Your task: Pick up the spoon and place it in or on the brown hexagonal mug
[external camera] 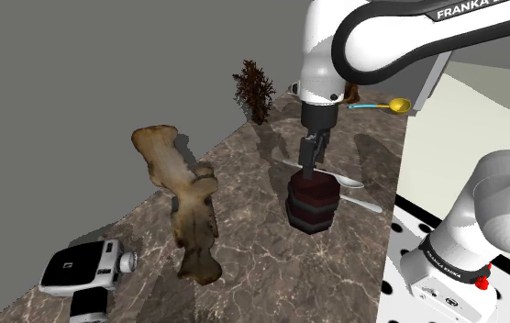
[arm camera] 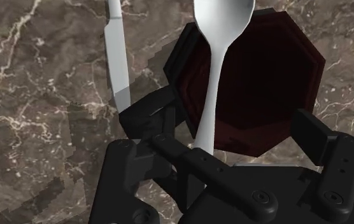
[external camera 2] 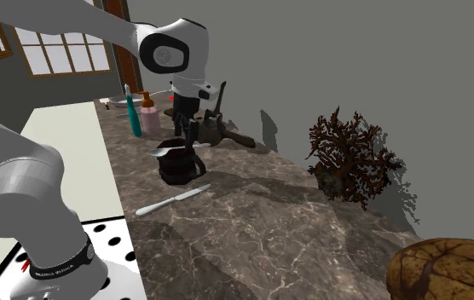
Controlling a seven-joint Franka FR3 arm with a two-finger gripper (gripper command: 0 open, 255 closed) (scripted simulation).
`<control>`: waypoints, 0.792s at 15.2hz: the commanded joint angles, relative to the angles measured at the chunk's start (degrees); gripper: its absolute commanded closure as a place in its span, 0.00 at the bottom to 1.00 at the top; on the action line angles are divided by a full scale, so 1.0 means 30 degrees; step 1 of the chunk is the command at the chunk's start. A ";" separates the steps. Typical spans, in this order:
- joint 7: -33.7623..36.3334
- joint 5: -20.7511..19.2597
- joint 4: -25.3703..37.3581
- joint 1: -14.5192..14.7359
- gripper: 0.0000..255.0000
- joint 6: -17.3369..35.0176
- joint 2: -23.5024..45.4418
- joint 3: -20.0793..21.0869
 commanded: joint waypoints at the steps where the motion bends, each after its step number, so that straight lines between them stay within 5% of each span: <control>1: 0.0025 -0.0109 0.0594 -0.0063 0.00 -0.0652 -0.0047 -0.0111; 4: 0.0099 -0.0383 0.2348 -0.0217 0.00 -0.2417 -0.0036 -0.0402; 12: 0.0099 -0.0383 0.2348 -0.0216 0.00 -0.2417 -0.0036 -0.0403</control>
